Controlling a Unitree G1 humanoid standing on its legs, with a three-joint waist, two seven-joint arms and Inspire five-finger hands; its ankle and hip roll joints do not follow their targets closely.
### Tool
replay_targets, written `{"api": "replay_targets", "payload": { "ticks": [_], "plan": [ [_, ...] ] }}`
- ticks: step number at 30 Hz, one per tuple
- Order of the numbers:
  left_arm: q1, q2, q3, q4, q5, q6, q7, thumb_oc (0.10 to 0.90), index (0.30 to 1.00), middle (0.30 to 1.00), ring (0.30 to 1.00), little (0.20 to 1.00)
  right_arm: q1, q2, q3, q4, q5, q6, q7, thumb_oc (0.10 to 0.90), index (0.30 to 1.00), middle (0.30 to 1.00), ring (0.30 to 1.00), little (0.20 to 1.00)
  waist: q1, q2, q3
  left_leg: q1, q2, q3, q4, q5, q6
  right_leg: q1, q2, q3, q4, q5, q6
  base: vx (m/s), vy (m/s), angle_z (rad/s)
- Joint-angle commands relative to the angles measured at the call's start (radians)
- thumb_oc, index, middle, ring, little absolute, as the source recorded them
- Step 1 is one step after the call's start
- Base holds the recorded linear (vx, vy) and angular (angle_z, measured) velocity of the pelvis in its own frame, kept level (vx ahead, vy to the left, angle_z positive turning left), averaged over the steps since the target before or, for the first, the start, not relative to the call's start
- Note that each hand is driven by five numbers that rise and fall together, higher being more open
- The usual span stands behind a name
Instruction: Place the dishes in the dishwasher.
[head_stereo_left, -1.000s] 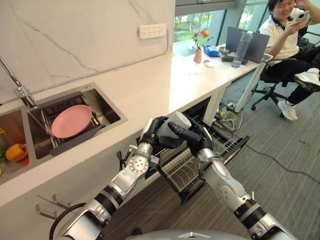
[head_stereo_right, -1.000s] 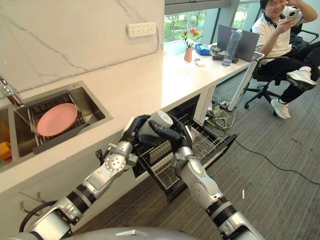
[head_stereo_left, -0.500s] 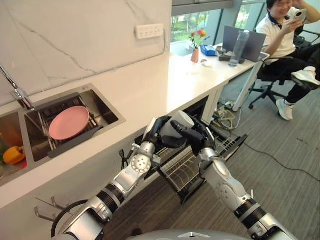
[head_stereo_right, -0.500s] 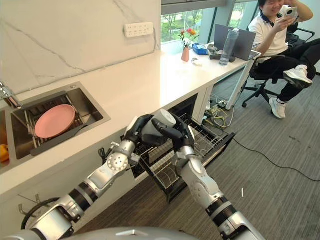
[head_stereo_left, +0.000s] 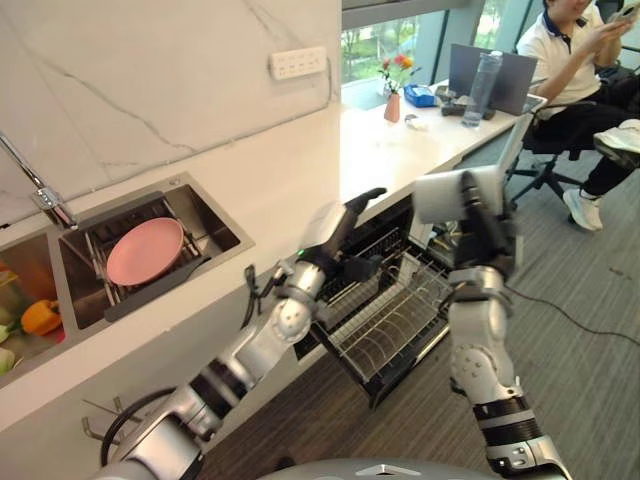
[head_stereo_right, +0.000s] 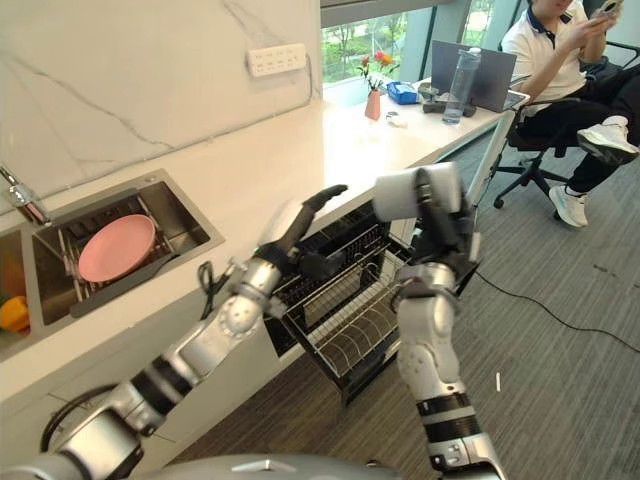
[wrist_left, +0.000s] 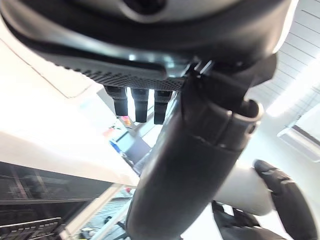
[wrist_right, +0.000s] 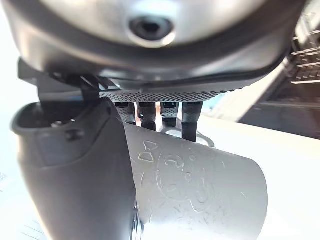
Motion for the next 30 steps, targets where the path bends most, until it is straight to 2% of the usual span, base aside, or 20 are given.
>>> {"api": "replay_targets", "payload": {
  "ticks": [1,2,4,6,8,9,13,14,15,17,18,19,20,22,25,29,30],
  "plan": [
    [-0.07,0.056,0.058,-0.043,-0.005,-0.114,0.034,0.8,0.9,0.9,0.9,0.9,-0.084,0.009,-0.044,-0.106,-0.123,-0.084,0.026,0.4,0.3,0.3,0.3,0.3,0.016,-0.038,-0.002,0.067,-0.032,-0.004,0.011,-0.141,0.02,-0.002,-0.028,-0.004,0.02,-0.072,0.064,-0.02,-0.006,0.03],
    [-0.006,0.073,0.074,-0.079,-0.063,-0.144,-0.003,0.8,0.9,0.9,0.9,0.9,-0.067,-0.005,-0.058,-0.07,-0.121,-0.07,0.038,0.4,0.3,0.3,0.3,0.3,0.026,-0.043,0.002,0.064,-0.033,-0.009,0.011,-0.141,0.02,-0.002,-0.028,-0.01,0.021,-0.071,0.063,0.0,0.0,0.0],
    [0.003,0.078,0.079,-0.088,-0.068,-0.142,-0.01,0.8,0.9,0.9,0.9,0.9,-0.065,-0.005,-0.056,-0.067,-0.118,-0.07,0.041,0.4,0.3,0.3,0.3,0.3,0.024,-0.044,-0.001,0.064,-0.033,-0.009,0.011,-0.141,0.02,-0.001,-0.028,-0.011,0.02,-0.072,0.063,-0.01,0.002,0.05],
    [0.155,0.088,0.109,-0.097,-0.352,-0.141,-0.165,0.8,0.9,0.9,0.9,0.9,-0.074,-0.04,-0.031,0.047,-0.093,0.013,0.109,0.4,0.3,0.3,0.3,0.3,0.048,-0.051,0.009,0.063,-0.033,-0.015,0.011,-0.142,0.02,0.002,-0.029,-0.02,0.025,-0.072,0.064,-0.03,0.005,0.15],
    [0.273,0.081,0.139,-0.076,-0.569,-0.096,-0.276,0.8,0.9,0.9,0.9,0.9,-0.082,-0.071,-0.016,0.11,-0.087,0.066,0.155,0.4,0.3,0.3,0.3,0.3,0.063,-0.056,0.019,0.056,-0.033,-0.022,0.011,-0.137,0.021,0.002,-0.029,-0.028,0.027,-0.071,0.062,-0.05,0.006,0.05],
    [0.324,0.081,0.153,-0.066,-0.633,-0.076,-0.323,0.8,0.9,0.9,0.9,0.9,-0.081,-0.085,-0.01,0.141,-0.089,0.089,0.182,0.4,0.3,0.3,0.3,0.3,0.07,-0.06,0.02,0.045,-0.037,-0.028,0.011,-0.129,0.023,-0.004,-0.032,-0.033,0.028,-0.066,0.061,-0.05,0.008,0.05],
    [0.483,0.067,0.212,0.045,-0.786,0.012,-0.4,0.8,0.9,0.9,0.9,0.9,-0.092,-0.156,0.002,0.27,-0.122,0.175,0.243,0.4,0.3,0.3,0.3,0.3,0.105,-0.069,0.041,0.017,-0.04,-0.059,0.011,-0.113,0.023,-0.012,-0.038,-0.067,0.037,-0.068,0.058,-0.07,0.0,0.25],
    [0.504,0.064,0.225,0.07,-0.785,0.021,-0.409,0.8,0.9,0.9,0.9,0.9,-0.108,-0.178,0.005,0.314,-0.144,0.191,0.252,0.4,0.3,0.3,0.3,0.3,0.113,-0.07,0.049,0.006,-0.04,-0.074,0.011,-0.107,0.022,-0.014,-0.039,-0.082,0.04,-0.07,0.057,-0.1,-0.013,0.39],
    [0.538,0.079,0.252,0.108,-0.738,0.012,-0.423,0.8,0.9,0.9,0.9,0.9,-0.126,-0.207,0.006,0.393,-0.158,0.212,0.271,0.4,0.3,0.3,0.3,0.3,0.141,-0.073,0.062,-0.013,-0.043,-0.098,0.011,-0.098,0.02,-0.017,-0.042,-0.108,0.041,-0.074,0.056,-0.08,-0.022,0.47],
    [0.549,0.079,0.269,0.141,-0.705,0.009,-0.419,0.8,0.9,0.9,0.9,0.9,-0.135,-0.22,0.012,0.422,-0.162,0.22,0.283,0.4,0.3,0.3,0.3,0.3,0.148,-0.075,0.065,-0.025,-0.047,-0.113,0.011,-0.093,0.019,-0.017,-0.042,-0.125,0.04,-0.075,0.056,-0.07,-0.014,0.69],
    [0.561,0.07,0.302,0.222,-0.652,0.005,-0.41,0.8,0.9,0.9,0.9,0.9,-0.138,-0.255,0.024,0.451,-0.179,0.238,0.323,0.4,0.3,0.3,0.3,0.3,0.173,-0.079,0.08,-0.049,-0.05,-0.139,0.011,-0.078,0.015,-0.02,-0.046,-0.163,0.041,-0.079,0.055,-0.07,-0.03,0.74],
    [0.568,0.069,0.317,0.25,-0.621,-0.002,-0.403,0.8,0.9,0.9,0.9,0.9,-0.141,-0.279,0.023,0.475,-0.209,0.24,0.325,0.4,0.3,0.3,0.3,0.3,0.187,-0.079,0.088,-0.058,-0.049,-0.152,0.014,-0.079,0.011,-0.019,-0.046,-0.175,0.044,-0.085,0.054,-0.07,-0.027,0.64],
    [0.566,0.068,0.316,0.252,-0.621,-0.004,-0.403,0.8,0.9,0.9,0.9,0.9,-0.143,-0.28,0.023,0.476,-0.209,0.239,0.326,0.4,0.3,0.3,0.3,0.3,0.183,-0.08,0.086,-0.065,-0.052,-0.156,0.012,-0.071,0.013,-0.024,-0.049,-0.18,0.044,-0.081,0.055,-0.03,-0.032,0.49],
    [0.562,0.067,0.341,0.35,-0.509,-0.018,-0.362,0.8,0.9,0.9,0.9,0.9,-0.177,-0.315,0.004,0.604,-0.272,0.238,0.285,0.4,0.3,0.3,0.3,0.3,0.226,-0.076,0.118,-0.102,-0.051,-0.195,0.02,-0.061,0.004,-0.028,-0.051,-0.228,0.056,-0.093,0.052,-0.09,-0.037,0.6],
    [0.552,0.051,0.361,0.432,-0.454,-0.027,-0.327,0.8,0.9,0.9,0.9,0.9,-0.193,-0.324,-0.008,0.69,-0.291,0.245,0.268,0.4,0.3,0.3,0.3,0.3,0.243,-0.072,0.127,-0.118,-0.054,-0.216,0.021,-0.053,0.0,-0.027,-0.053,-0.256,0.059,-0.099,0.051,-0.04,-0.023,0.55],
    [0.539,0.018,0.414,0.631,-0.387,-0.04,-0.272,0.8,0.9,0.9,0.9,0.9,-0.196,-0.371,-0.012,0.8,-0.403,0.271,0.26,0.4,0.3,0.3,0.3,0.3,0.26,-0.058,0.14,-0.145,-0.06,-0.235,0.023,-0.036,-0.012,-0.027,-0.059,-0.298,0.065,-0.108,0.051,0.0,-0.025,0.32],
    [0.538,0.015,0.42,0.667,-0.376,-0.039,-0.261,0.8,0.9,0.9,0.9,0.9,-0.199,-0.378,-0.015,0.832,-0.418,0.273,0.253,0.4,0.3,0.3,0.3,0.3,0.261,-0.057,0.137,-0.139,-0.053,-0.242,0.019,-0.055,-0.021,-0.019,-0.052,-0.285,0.061,-0.131,0.055,0.03,-0.072,0.2]
  ]
}}
